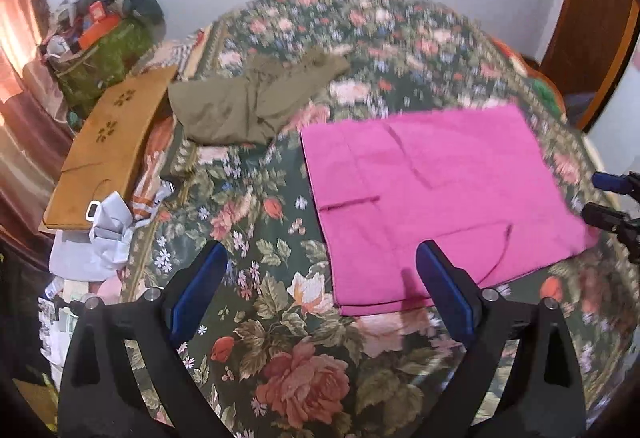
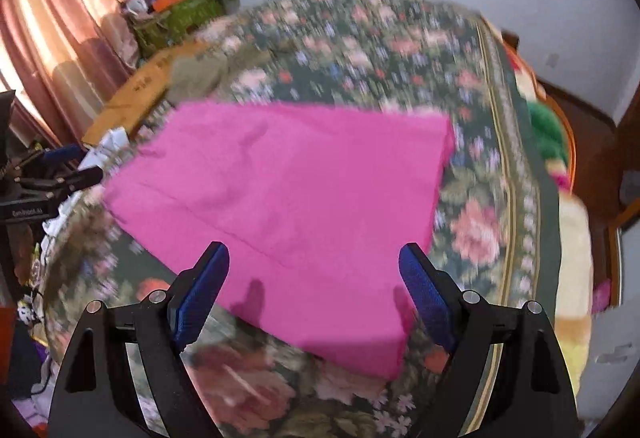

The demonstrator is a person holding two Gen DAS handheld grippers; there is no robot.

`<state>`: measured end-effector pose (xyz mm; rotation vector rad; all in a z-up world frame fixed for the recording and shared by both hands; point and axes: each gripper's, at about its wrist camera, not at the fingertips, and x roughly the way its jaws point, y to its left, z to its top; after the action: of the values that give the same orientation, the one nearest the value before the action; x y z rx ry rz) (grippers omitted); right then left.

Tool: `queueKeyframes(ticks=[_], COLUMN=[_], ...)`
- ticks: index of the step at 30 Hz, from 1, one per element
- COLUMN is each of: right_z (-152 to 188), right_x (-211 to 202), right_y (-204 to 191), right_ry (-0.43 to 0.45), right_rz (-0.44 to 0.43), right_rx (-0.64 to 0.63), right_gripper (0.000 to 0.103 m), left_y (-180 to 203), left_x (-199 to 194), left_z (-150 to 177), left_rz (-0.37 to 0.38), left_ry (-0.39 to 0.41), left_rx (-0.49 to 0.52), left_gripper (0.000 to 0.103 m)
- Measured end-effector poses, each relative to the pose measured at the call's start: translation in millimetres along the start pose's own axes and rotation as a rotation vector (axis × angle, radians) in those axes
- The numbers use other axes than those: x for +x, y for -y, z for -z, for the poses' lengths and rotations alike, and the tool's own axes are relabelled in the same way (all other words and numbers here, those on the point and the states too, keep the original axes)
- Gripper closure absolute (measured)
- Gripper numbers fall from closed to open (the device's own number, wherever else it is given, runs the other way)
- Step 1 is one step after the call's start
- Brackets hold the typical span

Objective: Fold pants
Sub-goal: 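Open the right gripper and smooth the folded trousers flat with both tools, then grasp the pink trousers' edge with the left gripper and lift it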

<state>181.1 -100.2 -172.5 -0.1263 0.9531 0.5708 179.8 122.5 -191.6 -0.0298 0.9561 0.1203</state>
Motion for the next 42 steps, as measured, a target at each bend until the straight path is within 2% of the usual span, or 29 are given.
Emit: queueKeyframes(ticks=[3,6,12,18,20,25,28,32,36,38,40,42], right_z=[-10.1,-15.8,-13.0,1.8,6.3,6.1,7.2,8.1,8.6,8.4,9.3,9.7], right_x=[-7.1,-2.3,26.3,49.4,46.9,50.3,53.1,54.9,56.1,57.1,58.2,59.4], right_y=[-14.4,-27.5,-42.5,-58.4,-59.1,-49.0,-40.3,-40.2,-40.8,-38.1,-35.0,-32.3], right_ry=[0.066,0.090,0.037,-0.030,-0.005,-0.032,-0.055,-0.062,-0.067,-0.072,-0.079,-0.084], right_rz=[-0.024,-0.043,-0.043,0.038,0.047,-0.008,-0.056,-0.074,-0.081,-0.093,-0.111,-0.126], right_rx=[-0.018,-0.035,-0.076,-0.256,-0.268,-0.182,-0.113,-0.094,-0.092,-0.081,-0.059,-0.044], right_gripper=[0.018,0.018,0.018,0.018,0.018,0.018,0.018,0.018,0.018,0.018,0.018,0.018], left_y=[-2.9,-3.3,3.5,5.7,4.4,5.7,7.4,2.5,-3.9,-5.9,-7.2,-9.3], left_x=[-14.9,-20.5,-5.4,4.4,10.4,23.0,27.9,35.4,48.6,54.6,59.6,61.9], left_z=[-2.8,-1.2,12.6,28.7,32.8,36.3,34.7,28.8,23.0,17.7,13.6,9.5], left_rz=[0.020,0.079,0.156,0.221,0.258,0.316,0.387,0.483,0.534,0.557,0.556,0.516], left_ry=[0.039,0.036,-0.051,-0.118,-0.150,-0.195,-0.216,-0.244,-0.267,-0.265,-0.261,-0.253], left_rx=[-0.052,-0.095,-0.147,-0.184,-0.216,-0.273,-0.298,-0.371,-0.444,-0.448,-0.452,-0.459], left_gripper=[0.007,0.007,0.007,0.007,0.007,0.007,0.007,0.007,0.007,0.007,0.010,0.026])
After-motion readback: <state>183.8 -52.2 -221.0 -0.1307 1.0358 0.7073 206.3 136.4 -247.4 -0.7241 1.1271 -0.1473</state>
